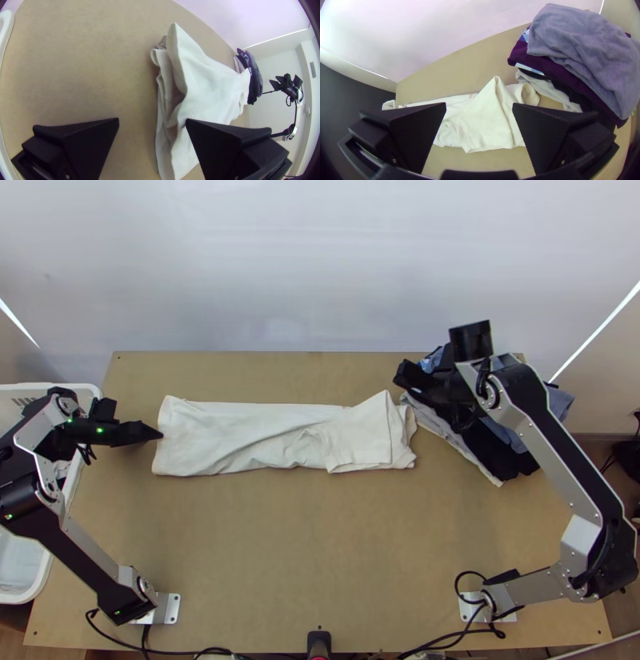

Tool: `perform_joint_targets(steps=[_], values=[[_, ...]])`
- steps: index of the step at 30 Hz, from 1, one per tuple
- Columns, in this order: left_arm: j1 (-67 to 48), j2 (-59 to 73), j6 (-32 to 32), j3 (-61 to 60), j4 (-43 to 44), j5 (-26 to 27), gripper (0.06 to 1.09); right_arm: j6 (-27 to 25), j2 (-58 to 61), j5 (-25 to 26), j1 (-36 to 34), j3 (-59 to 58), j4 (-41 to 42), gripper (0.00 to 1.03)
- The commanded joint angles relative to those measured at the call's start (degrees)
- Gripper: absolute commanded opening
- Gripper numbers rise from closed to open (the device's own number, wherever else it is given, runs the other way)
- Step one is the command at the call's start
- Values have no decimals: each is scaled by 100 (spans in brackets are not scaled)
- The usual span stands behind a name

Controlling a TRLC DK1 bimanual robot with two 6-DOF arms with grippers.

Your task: Fold the t-shirt

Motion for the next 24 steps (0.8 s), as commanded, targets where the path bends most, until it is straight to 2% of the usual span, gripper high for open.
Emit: perform_joint_targets(steps=[1,7,11,14,16,17,18,19,20,22,24], values=[[-157,82,52,-228,84,155,104,28,40,-95,-201,251,-184,92],[-693,29,-27,-491,84,418,104,36,40,-95,-245,286,-202,92],[-1229,-59,-396,-606,269,603,104,45,49,-95,-254,321,-202,92],[-1695,-138,-950,-790,849,603,103,45,58,-95,-298,357,-202,92],[-2020,-164,-1257,-1010,1447,260,102,45,49,-95,-342,357,-202,92],[-2099,-226,-1301,-1080,1622,119,95,45,49,-95,-368,357,-202,92],[-2134,-305,-1222,-1116,1666,93,74,36,23,-95,-395,357,-202,92],[-2116,-402,-1292,-1168,1825,23,32,36,-13,-95,-430,339,-202,92],[-2037,-419,-1653,-1159,2027,-206,9,36,-39,-95,-456,313,-202,92],[-1695,-481,-2004,-1133,2009,-364,9,19,-109,-95,-535,242,-202,92],[-1413,-516,-1943,-1098,1912,-487,9,-25,-153,-95,-623,172,-202,92]])
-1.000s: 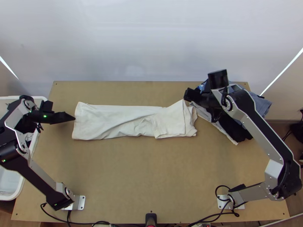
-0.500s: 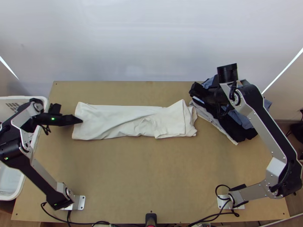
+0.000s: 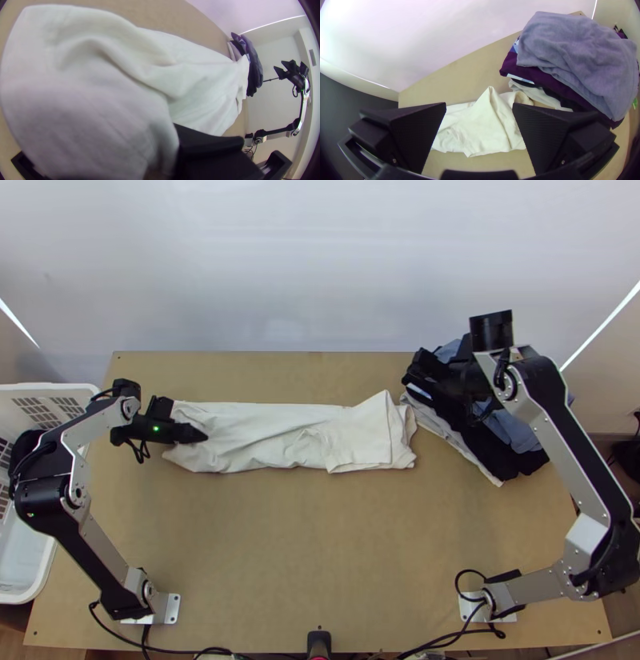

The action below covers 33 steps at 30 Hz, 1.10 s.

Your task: Fold the t-shirt

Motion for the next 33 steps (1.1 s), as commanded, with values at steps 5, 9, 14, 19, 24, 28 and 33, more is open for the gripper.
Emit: perform_joint_targets(steps=[5,9,14,19,24,28,33], values=[[1432,-425,7,233,-149,-826,9,-117,-180,5,-357,-207,4,92],[2179,-575,315,830,-870,-1124,9,-188,-180,-3,-463,-224,4,92],[2610,-663,500,1815,-1810,-1230,9,-188,-162,-30,-472,-224,12,92],[1775,-1269,280,2131,-2540,-1265,9,-188,-189,-30,-480,-268,12,92],[201,-1849,-239,2149,-2777,-1397,9,-240,-303,-30,-551,-268,12,92],[-1161,-1849,-678,2175,-2777,-1705,9,-328,-373,-39,-718,-198,12,92],[-2321,-1471,-1170,2421,-2549,-1854,9,-381,-461,-126,-973,-92,12,92]])
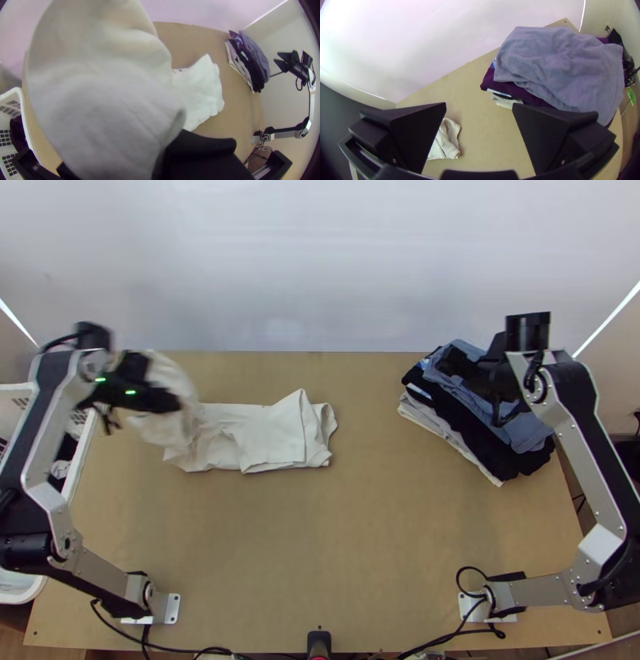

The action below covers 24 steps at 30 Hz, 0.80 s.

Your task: Fold the t-shirt

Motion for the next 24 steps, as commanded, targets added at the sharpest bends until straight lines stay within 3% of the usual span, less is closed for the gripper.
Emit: perform_joint_targets(steps=[1,12,17,18,20,21,24], values=[[-1754,302,-642,323,96,-239,9,-71,-120,-94,-317,113,-7,92],[-3002,1744,-1424,956,747,-353,9,-71,-454,-190,-519,-19,-34,92],[-3520,2341,-1450,1422,808,-432,10,-71,-604,-190,-475,-177,-42,92],[-3599,2491,-1327,1606,799,-441,30,-71,-630,-190,-458,-212,-42,92],[-3740,2666,-1380,1940,878,-432,108,-71,-683,-190,-388,-265,-42,95],[-3766,2807,-1591,2266,852,-423,104,-71,-700,-190,-344,-309,-42,97],[-3819,2930,-2505,3276,1063,-256,104,-88,-709,-190,-194,-449,-34,98]])
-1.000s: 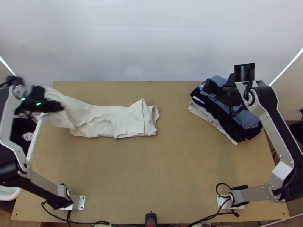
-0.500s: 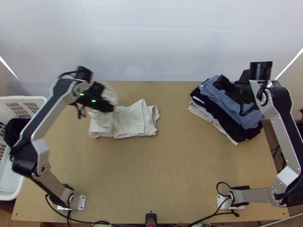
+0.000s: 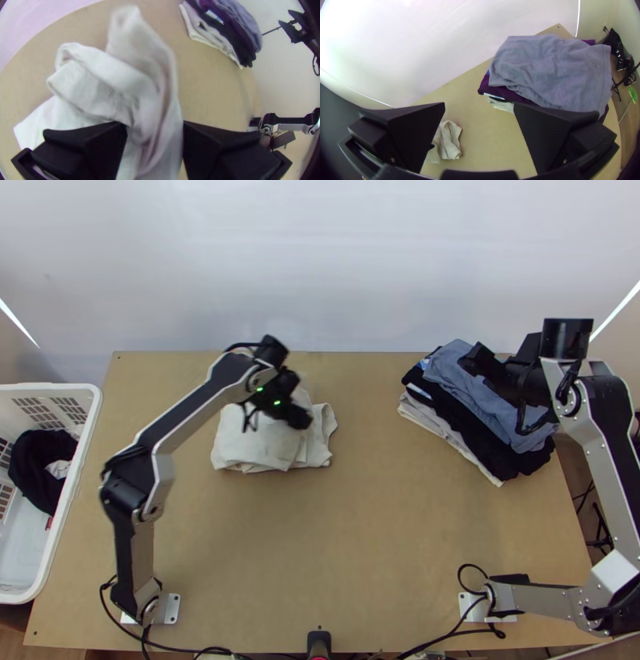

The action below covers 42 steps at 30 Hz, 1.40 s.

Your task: Fold the t-shirt

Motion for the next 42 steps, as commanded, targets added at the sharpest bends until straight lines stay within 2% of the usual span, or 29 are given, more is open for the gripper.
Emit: perform_joint_targets(steps=[1,3,5,8,11,17,21,25,30,34,42], values=[[-377,493,-1177,1689,443,155,104,6,-126,4,329,-325,10,98],[-368,247,-1582,1820,1041,181,104,-20,-169,4,707,-563,80,98],[-324,36,-1643,1820,1190,181,104,-82,-152,4,997,-782,291,98],[-69,-219,-1547,1653,847,181,104,-47,-99,4,1436,-1187,792,98],[397,-553,-1169,1240,311,181,104,234,182,-5,1990,-1556,1241,98],[1153,-1318,-958,511,215,322,104,261,1316,-611,2447,-1714,2172,98],[1372,-1494,-966,423,171,313,104,173,2037,-585,2913,-1477,2550,98],[1530,-1564,-949,432,162,313,104,191,2573,-22,3291,-1020,2638,98],[1627,-1590,-958,476,153,313,104,226,3047,338,3423,-712,2638,98],[1654,-1608,-975,546,127,304,104,103,3232,602,3273,-712,2638,98],[1847,-1617,-958,669,-23,304,104,41,3627,540,2834,-712,2858,98]])
